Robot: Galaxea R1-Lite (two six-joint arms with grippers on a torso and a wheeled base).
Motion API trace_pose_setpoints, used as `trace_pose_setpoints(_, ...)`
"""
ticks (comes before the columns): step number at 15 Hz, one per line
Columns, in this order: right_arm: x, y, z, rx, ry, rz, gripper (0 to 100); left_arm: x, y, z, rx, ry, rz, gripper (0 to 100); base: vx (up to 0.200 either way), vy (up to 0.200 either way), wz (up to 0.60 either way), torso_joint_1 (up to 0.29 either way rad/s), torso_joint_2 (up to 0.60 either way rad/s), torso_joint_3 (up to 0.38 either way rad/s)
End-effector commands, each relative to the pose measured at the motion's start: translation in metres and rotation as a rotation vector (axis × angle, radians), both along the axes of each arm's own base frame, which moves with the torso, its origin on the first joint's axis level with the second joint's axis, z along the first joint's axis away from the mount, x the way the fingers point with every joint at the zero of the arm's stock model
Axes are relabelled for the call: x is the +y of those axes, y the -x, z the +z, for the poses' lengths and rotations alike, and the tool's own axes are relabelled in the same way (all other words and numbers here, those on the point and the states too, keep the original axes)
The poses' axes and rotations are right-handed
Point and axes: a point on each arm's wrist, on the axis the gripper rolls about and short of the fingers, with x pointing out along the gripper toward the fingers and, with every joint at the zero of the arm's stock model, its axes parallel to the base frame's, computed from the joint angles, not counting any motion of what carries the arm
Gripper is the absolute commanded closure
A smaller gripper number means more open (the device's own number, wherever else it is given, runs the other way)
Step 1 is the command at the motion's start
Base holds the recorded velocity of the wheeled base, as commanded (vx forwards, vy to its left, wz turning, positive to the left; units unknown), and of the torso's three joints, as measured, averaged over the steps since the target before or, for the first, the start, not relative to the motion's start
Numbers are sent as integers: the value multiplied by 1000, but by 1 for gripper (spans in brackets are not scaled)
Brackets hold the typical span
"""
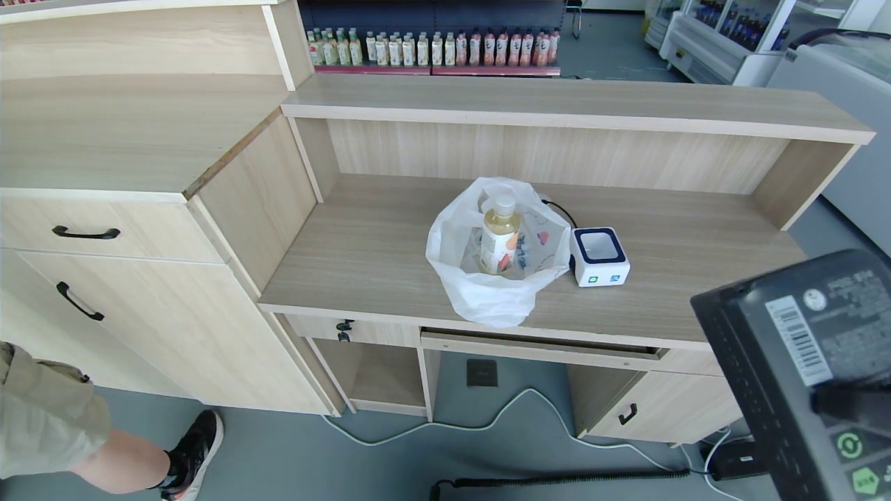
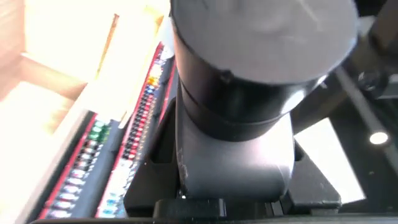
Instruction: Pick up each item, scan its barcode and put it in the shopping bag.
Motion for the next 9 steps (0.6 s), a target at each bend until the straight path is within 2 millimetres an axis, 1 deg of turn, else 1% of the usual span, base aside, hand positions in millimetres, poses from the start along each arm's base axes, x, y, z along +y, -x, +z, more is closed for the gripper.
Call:
trace_pose_setpoints(1, -13, -5, 0, 148, -42, -185, 100, 0, 0, 0, -1, 0, 0, 0, 0, 0, 0, 0, 0, 0)
trace_pose_setpoints(2, -23, -8, 3, 227, -104, -281, 100, 0, 0, 0, -1, 0, 0, 0, 0, 0, 0, 0, 0, 0)
trace_pose_setpoints(3, -43, -3, 11, 337, -238, -418, 100, 0, 0, 0, -1, 0, 0, 0, 0, 0, 0, 0, 0, 0)
trace_pose_setpoints(4, -55, 1, 15, 396, -334, -509, 100, 0, 0, 0, -1, 0, 0, 0, 0, 0, 0, 0, 0, 0)
trace_pose_setpoints(5, -64, 0, 18, 454, -452, -608, 100, 0, 0, 0, -1, 0, 0, 0, 0, 0, 0, 0, 0, 0)
trace_pose_setpoints(6, -74, -2, 18, 520, -600, -722, 100, 0, 0, 0, -1, 0, 0, 0, 0, 0, 0, 0, 0, 0)
trace_pose_setpoints(7, -85, -7, 13, 622, -771, -828, 100, 0, 0, 0, -1, 0, 0, 0, 0, 0, 0, 0, 0, 0)
trace_pose_setpoints(8, -98, -15, 10, 726, -1033, -940, 100, 0, 0, 0, -1, 0, 0, 0, 0, 0, 0, 0, 0, 0)
trace_pose_setpoints(9, -112, -20, 4, 772, -1369, -1071, 100, 0, 0, 0, -1, 0, 0, 0, 0, 0, 0, 0, 0, 0)
